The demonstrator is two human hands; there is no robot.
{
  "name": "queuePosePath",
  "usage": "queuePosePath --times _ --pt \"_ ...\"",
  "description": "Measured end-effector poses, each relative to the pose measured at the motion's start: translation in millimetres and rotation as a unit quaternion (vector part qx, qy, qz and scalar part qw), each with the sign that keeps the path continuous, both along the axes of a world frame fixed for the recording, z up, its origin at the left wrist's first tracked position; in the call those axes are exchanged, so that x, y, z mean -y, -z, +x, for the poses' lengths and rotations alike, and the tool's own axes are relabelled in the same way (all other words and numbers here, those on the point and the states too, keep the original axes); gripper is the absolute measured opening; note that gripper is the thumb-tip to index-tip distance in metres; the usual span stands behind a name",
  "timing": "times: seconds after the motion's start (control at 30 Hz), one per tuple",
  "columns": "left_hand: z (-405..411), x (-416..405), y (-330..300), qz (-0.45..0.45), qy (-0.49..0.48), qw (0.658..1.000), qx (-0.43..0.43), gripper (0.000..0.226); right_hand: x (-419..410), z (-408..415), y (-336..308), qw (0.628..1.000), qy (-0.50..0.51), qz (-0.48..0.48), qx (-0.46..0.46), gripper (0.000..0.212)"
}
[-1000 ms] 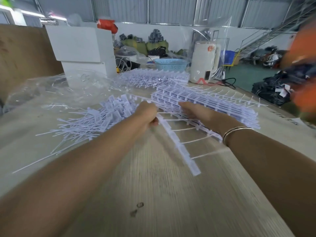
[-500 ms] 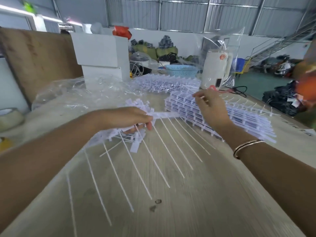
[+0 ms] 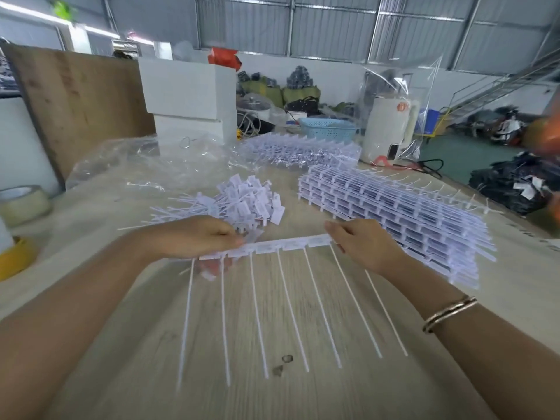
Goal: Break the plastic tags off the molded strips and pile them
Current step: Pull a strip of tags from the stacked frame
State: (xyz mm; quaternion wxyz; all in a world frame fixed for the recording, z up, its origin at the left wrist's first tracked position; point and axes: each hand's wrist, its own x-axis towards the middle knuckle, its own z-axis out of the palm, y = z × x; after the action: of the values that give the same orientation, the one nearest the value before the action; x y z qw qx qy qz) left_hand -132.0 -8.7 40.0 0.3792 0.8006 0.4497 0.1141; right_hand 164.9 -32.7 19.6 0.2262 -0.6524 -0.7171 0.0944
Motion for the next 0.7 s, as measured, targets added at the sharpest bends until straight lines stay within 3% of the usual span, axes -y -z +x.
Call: queuePosePath --times 0.1,0.2,0.33,0.4,0.53,0.7 --pt "-4.7 -2.3 2.8 0.068 -0.027 0.997 -0.022 0.025 0.9 -1.0 0.0 0.998 0.019 -0.030 0.050 0.049" --pt "12.8 0.5 6.2 0.102 -0.023 0.994 -0.014 0.020 0.9 -23.6 -1.7 0.989 0.012 0.049 0.142 0.034" --pt "42.7 4.7 14.6 0.122 -0.008 0.992 0.029 0.009 1.8 -72.5 -0.4 0.980 -0.094 0.129 0.119 0.029" --pt "46.6 5.4 18.9 0.132 -0.013 0.990 0.056 0.013 3.1 -83.6 7.5 0.979 -0.117 0.115 0.121 0.026" --pt "27.9 4.0 21.8 0.105 -0.037 0.987 0.117 0.007 8.8 -73.6 11.9 0.988 -0.142 0.055 -0.014 0.039" --pt "7.3 1.8 22.9 0.167 -0.066 0.983 0.043 0.013 0.2 -65.9 16.5 0.987 -0.129 0.092 -0.038 0.050"
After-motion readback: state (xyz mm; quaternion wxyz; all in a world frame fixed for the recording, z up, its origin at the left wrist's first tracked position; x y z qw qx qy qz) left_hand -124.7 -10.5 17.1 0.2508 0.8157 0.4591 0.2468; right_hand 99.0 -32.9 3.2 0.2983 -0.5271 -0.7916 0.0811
